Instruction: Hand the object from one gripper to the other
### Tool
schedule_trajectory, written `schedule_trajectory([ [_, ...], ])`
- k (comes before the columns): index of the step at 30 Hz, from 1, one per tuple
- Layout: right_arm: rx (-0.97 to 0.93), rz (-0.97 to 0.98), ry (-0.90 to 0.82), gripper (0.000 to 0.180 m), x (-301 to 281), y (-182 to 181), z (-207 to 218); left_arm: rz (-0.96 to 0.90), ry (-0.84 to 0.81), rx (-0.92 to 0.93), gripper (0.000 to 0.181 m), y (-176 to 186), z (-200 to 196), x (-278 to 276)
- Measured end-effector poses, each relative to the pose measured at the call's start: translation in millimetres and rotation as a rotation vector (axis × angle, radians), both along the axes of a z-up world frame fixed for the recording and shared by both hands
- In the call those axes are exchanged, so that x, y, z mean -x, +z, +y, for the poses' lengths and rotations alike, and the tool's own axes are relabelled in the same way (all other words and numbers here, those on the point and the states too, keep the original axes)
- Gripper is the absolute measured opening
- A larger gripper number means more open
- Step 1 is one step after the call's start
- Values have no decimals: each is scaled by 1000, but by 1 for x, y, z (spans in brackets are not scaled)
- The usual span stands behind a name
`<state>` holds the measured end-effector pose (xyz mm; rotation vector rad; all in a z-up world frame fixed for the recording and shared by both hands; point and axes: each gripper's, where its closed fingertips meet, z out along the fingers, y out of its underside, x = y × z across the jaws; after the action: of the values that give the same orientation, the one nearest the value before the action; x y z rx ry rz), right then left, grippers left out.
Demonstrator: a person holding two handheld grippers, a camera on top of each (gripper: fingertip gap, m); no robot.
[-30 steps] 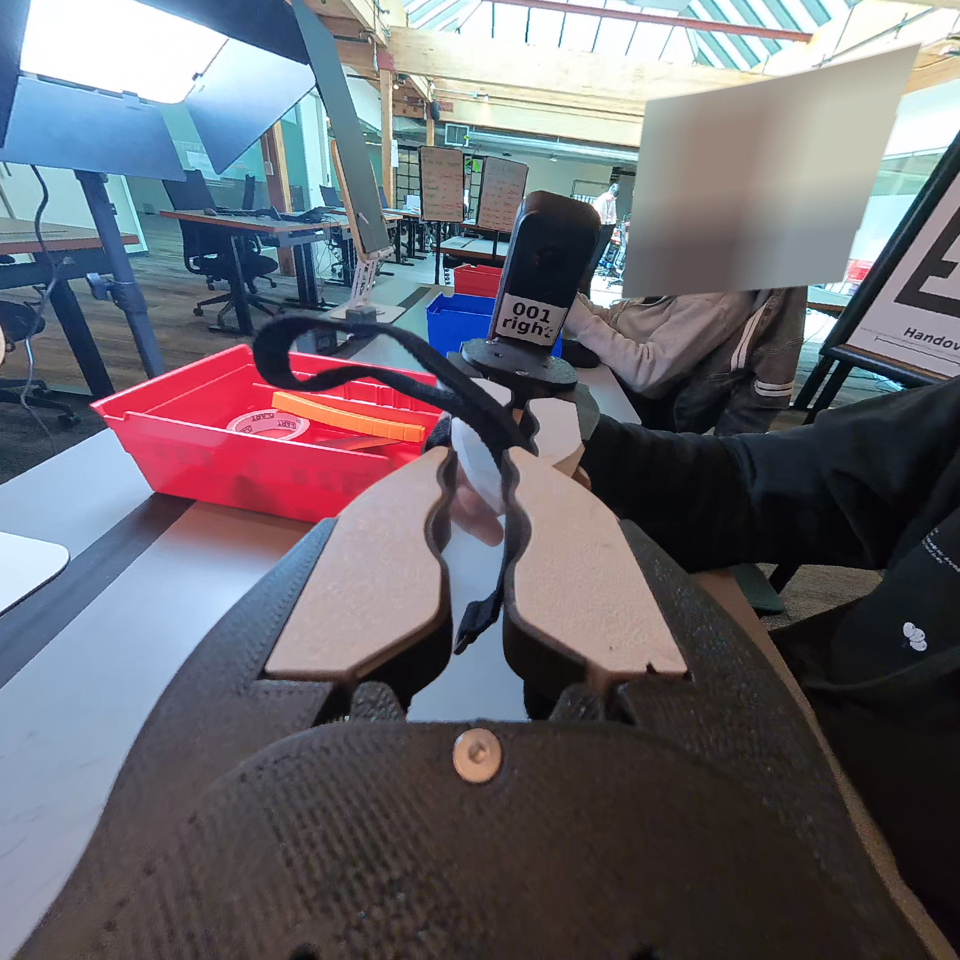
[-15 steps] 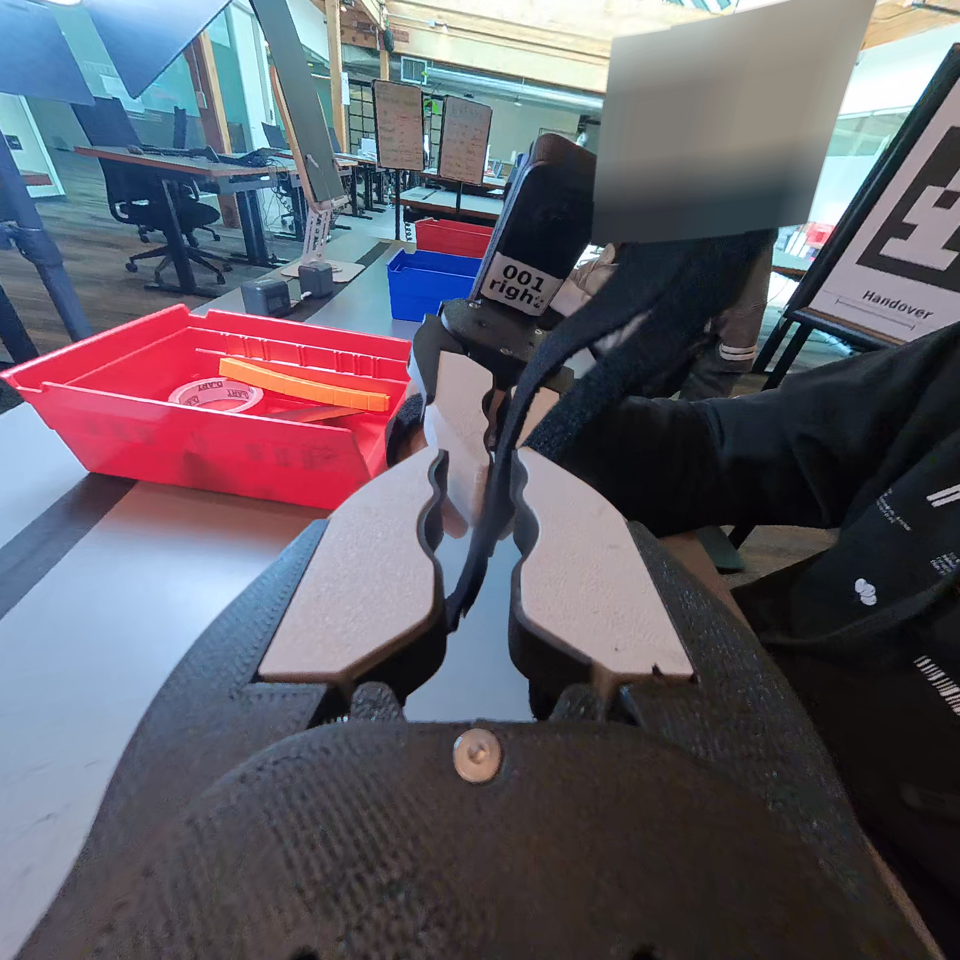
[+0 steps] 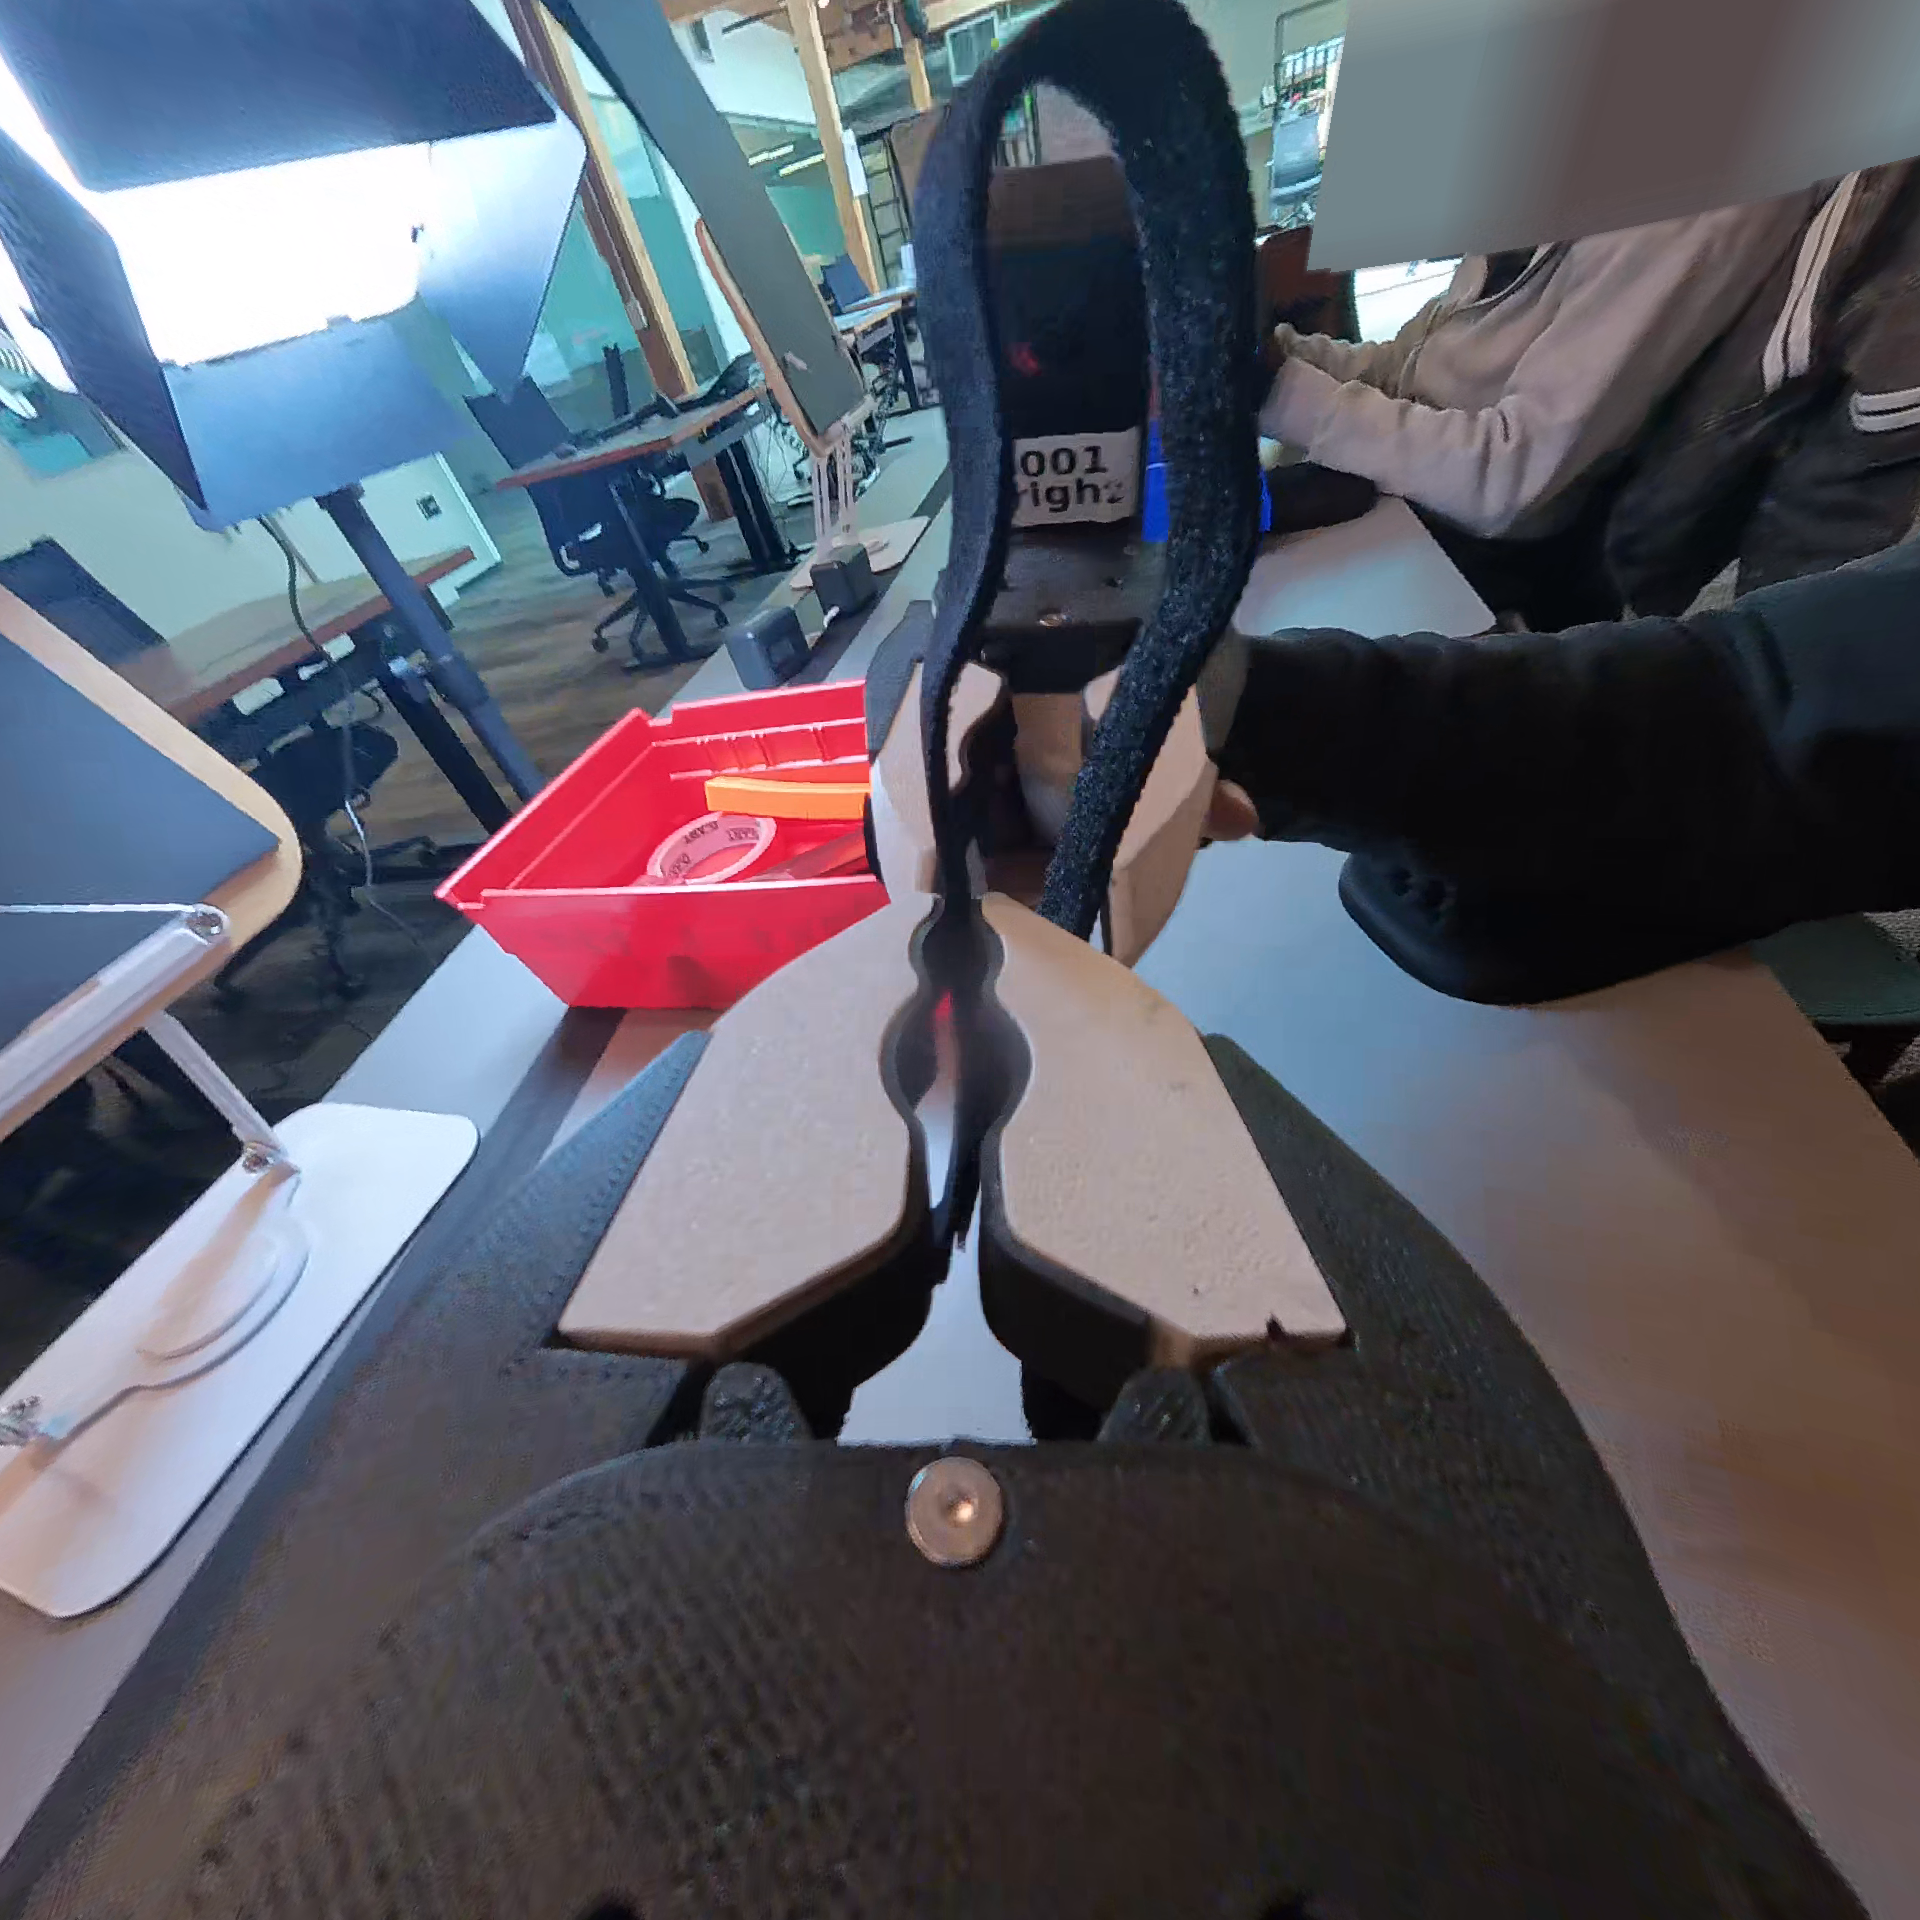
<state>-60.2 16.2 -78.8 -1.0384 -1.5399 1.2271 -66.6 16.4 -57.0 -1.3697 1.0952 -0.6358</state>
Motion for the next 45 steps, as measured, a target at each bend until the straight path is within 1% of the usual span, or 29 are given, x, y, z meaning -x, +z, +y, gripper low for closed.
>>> schedule_trajectory([
  [1,19,41,-3,33,-5,8,4,-7,-8,-15,2,4,-3,0],
  [3,71,151,-6,19,-16,25,11,-6,-7,-62,2,9,-6,0],
  [6,96,232,-16,15,-25,40,16,54,1,-167,2,12,-13,-4],
  [10,35,217,37,18,-17,43,-5,97,-31,-176,2,7,-20,-12],
  [16,2,158,109,18,-6,34,-27,113,-85,-124,2,-6,-23,-20],
  [18,-1,149,111,18,-3,31,-28,117,-94,-111,2,-9,-23,-22],
  [19,0,145,113,15,-2,30,-29,116,-97,-104,2,-10,-23,-23],
  [21,3,145,123,3,-2,28,-30,116,-96,-95,2,-12,-22,-23],
  [26,14,145,108,2,0,28,-27,79,-97,-86,2,-10,-20,-20],
  [29,11,145,94,2,-1,29,-24,34,-89,-79,11,-3,-18,-13],
  [31,14,148,90,2,-2,30,-23,10,-81,-76,13,3,-17,-8],
  [36,4,123,83,2,2,24,-23,-25,-111,-82,13,13,-26,-10],
  [45,-8,96,90,2,6,17,-26,10,-103,-57,10,3,-22,-15],
])
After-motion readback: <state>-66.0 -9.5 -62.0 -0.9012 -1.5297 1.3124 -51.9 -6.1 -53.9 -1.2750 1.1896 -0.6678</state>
